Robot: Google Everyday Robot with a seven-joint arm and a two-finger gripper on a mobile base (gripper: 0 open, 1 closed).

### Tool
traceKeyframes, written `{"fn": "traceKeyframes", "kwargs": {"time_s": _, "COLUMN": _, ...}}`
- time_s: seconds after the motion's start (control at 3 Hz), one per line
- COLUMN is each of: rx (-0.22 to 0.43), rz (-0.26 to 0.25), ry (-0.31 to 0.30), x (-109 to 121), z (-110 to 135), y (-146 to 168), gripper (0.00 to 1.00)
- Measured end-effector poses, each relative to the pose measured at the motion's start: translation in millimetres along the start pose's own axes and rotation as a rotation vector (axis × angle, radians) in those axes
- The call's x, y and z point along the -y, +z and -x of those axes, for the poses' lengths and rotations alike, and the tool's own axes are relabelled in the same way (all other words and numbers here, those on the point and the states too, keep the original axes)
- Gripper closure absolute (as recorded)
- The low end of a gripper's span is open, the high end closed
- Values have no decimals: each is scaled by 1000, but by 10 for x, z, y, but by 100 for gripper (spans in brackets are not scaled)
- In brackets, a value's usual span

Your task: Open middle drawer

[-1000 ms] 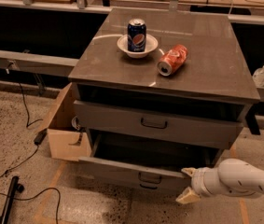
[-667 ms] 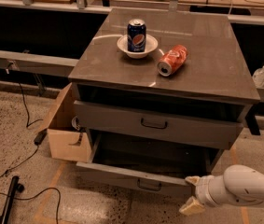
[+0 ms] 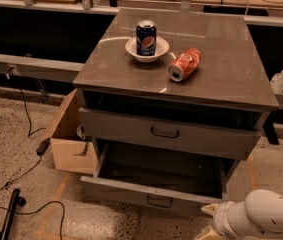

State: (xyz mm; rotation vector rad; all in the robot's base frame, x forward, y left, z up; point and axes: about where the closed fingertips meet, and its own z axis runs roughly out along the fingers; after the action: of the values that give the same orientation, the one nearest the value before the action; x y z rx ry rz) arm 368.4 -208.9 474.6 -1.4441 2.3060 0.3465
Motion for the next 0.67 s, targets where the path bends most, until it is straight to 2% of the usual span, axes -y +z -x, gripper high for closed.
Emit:
{"fn": "traceKeyframes", "kwargs": {"time_s": 0.33, "rx": 37, "rz": -61, "ry": -21, "x": 104, "z": 160, "y": -179, "gripper": 55}}
{"fn": "traceKeyframes", "kwargs": {"time_s": 0.67, "rx": 92, "rz": -156, "ry": -63, "x": 501, "z": 347, "y": -156, "gripper": 86}}
